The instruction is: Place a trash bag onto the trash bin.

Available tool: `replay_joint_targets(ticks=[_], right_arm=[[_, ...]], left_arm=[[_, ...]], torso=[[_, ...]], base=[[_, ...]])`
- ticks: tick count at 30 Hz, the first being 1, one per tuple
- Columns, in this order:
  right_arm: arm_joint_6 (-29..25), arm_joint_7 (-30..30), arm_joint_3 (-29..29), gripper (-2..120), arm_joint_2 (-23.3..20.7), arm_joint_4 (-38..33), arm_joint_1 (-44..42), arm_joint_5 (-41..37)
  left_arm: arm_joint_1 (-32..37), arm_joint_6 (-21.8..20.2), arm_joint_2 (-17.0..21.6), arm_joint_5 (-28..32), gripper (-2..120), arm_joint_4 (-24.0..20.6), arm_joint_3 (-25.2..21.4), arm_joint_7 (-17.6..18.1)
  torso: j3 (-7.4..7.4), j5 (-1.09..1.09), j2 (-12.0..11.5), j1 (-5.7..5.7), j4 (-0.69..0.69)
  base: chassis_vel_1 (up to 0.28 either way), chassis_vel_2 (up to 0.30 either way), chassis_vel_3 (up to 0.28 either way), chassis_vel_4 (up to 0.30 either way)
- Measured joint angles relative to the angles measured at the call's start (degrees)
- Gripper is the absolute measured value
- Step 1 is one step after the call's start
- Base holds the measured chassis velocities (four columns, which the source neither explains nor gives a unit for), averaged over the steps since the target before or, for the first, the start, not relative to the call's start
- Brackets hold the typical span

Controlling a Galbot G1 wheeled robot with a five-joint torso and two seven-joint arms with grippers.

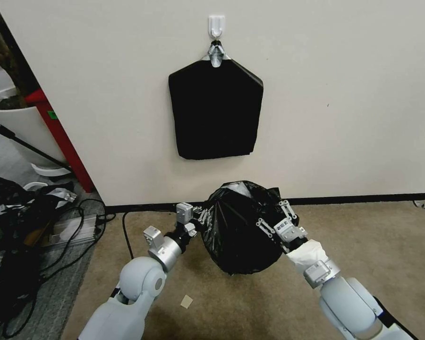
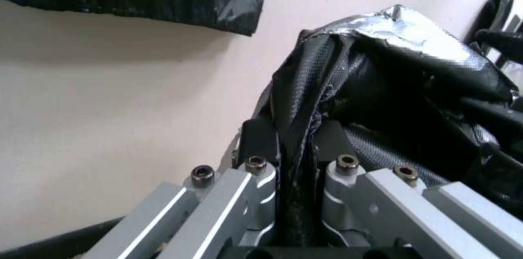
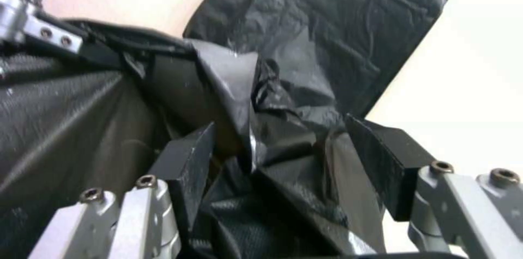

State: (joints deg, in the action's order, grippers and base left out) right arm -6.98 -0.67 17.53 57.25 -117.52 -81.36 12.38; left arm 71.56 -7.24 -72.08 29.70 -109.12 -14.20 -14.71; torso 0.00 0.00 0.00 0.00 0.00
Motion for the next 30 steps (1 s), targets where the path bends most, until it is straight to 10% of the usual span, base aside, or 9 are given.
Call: replay_joint_targets(ticks=[22,30], right_arm=[[3.37,0.03,0.07,1,-2.56,-2.36,1.71,-4.35],[3.91,1.61,1.84,0,-4.86,3.18,7.98,-9.29]], left_arm=[[-0.06,1.82,0.58,-4.83,7,1.17,0.54,-2.28],[-0.16,3.12,0.88,-5.3,7,1.77,0.28,-7.24]], torso=[[0.0,0.0,0.0,0.0,0.0],[0.0,0.0,0.0,0.0,0.0]], base=[[0.0,0.0,0.0,0.0],[0.0,0.0,0.0,0.0]])
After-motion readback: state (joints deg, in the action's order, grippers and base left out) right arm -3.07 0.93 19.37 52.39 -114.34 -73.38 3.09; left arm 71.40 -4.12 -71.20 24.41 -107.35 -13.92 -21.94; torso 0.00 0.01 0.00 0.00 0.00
